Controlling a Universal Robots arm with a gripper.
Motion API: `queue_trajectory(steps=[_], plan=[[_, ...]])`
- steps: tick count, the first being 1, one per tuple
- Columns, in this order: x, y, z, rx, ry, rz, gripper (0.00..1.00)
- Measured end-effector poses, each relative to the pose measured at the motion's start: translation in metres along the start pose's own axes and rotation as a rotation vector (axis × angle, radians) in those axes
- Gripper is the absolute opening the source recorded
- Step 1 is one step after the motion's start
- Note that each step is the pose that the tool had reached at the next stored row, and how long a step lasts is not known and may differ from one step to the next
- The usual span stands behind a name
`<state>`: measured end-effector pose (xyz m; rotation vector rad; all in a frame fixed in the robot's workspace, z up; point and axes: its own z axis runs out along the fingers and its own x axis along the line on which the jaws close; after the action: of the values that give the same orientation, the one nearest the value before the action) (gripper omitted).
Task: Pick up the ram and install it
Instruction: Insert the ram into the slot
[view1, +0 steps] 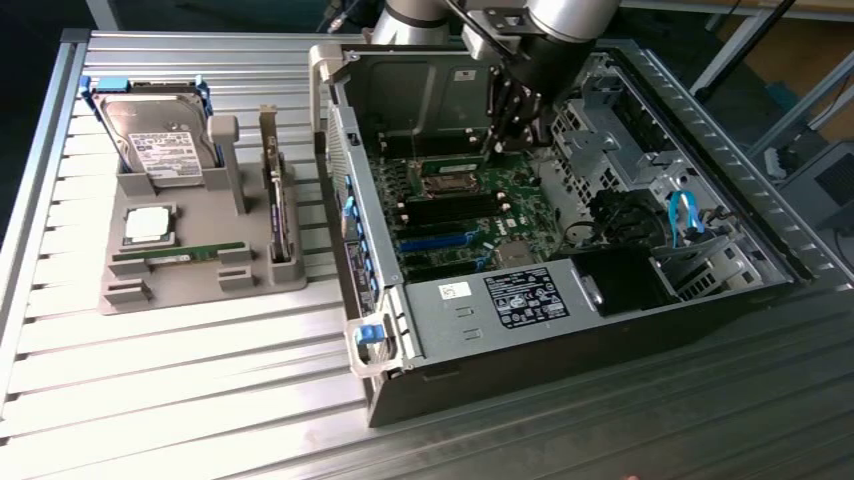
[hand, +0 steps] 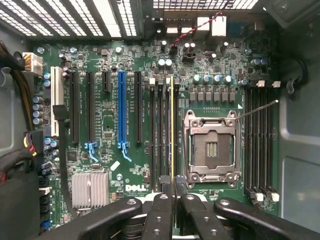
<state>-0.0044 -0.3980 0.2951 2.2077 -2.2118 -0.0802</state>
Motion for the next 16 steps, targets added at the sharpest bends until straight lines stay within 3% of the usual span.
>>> queue_trajectory(steps=[16], plan=[[0.001,-0.0012,0.0258,0.0,0.0001,0.0,0.12]])
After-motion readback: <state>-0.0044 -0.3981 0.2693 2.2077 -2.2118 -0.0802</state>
